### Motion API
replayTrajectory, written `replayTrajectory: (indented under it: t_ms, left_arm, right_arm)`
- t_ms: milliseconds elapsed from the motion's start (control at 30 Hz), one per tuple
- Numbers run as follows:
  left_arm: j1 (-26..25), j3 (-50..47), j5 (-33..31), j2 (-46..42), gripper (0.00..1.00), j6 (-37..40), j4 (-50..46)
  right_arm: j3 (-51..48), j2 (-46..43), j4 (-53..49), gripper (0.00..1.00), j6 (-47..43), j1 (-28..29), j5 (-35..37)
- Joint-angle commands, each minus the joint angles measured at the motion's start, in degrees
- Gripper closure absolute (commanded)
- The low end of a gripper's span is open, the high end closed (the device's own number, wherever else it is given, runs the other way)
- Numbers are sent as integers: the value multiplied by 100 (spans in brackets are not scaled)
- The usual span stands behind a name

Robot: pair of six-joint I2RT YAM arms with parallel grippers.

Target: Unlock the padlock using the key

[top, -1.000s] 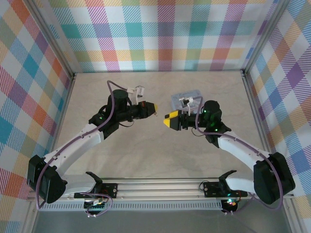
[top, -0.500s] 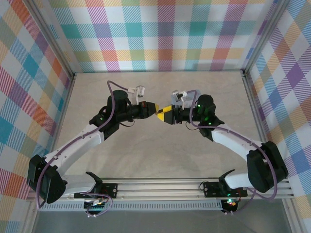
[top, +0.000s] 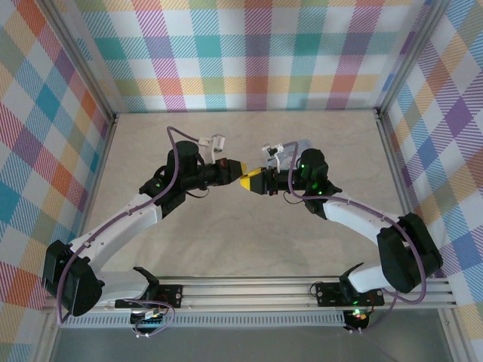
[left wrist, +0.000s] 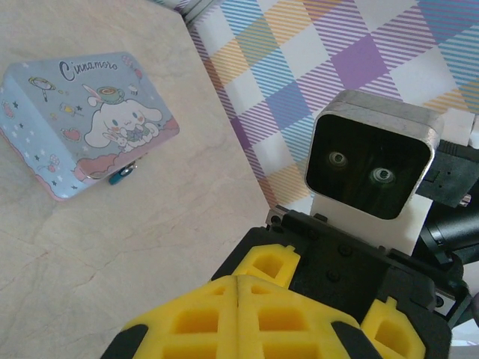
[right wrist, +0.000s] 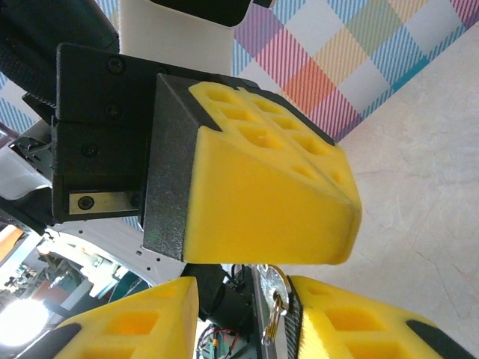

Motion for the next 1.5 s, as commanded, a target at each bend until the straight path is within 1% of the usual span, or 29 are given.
replayTrajectory:
  t_ms: [0,200,433,533,633,833,867,967,1033,1100,1167,1300,1400,1433,1467]
  left_arm:
    - [-30,-90,-22,-129,100,-5,140]
    - [-29,-94,-4,-117,100,18,124]
    - [-30,-147,0,-101,100,40,125]
    - [-30,-148,26,-92,100,59,118]
    - [-30,-131,20,-84,100,94,76]
    - [-30,-89,-8,-51,100,105,15]
    - [-29,-78,-15,-45,98,91,19]
    - [-30,-60,-76,-20,78,38,4]
    - [-28,-74,-158,-19,60,0,-5]
    - [-30,-86,-287,-34,44,-28,-27]
    - [-30,-119,-446,-64,33,-58,-40]
    - [-29,-282,-759,-144,19,-105,23]
    - [-26,-396,-954,-119,11,-156,139]
    - [-30,-418,-994,-71,7,-163,181]
    - [-28,-428,-1025,-26,6,-178,213]
  right_arm:
    - [72,-48,74,68,-140,29,3]
    - [35,-256,-260,74,-399,21,139]
    - [7,-298,-312,84,-457,20,215]
    - [23,-296,-312,92,-481,14,222]
    - [27,-312,-594,100,-564,11,285]
    - [-23,-415,-900,100,-784,12,453]
    - [-43,-435,-950,100,-818,12,477]
    - [-113,-526,-1060,100,-894,-10,598]
    - [-153,-607,-1235,100,-985,-23,696]
    - [-170,-710,-1544,100,-1140,-61,812]
    - [-211,-846,-1857,100,-1295,-122,944]
    - [-390,-1243,-2517,100,-1568,-323,1370]
    - [-450,-1587,-3210,100,-1871,-464,1875]
    - [-416,-1688,-3510,100,-2018,-478,2095]
    - [-377,-1779,-3779,100,-2136,-489,2325]
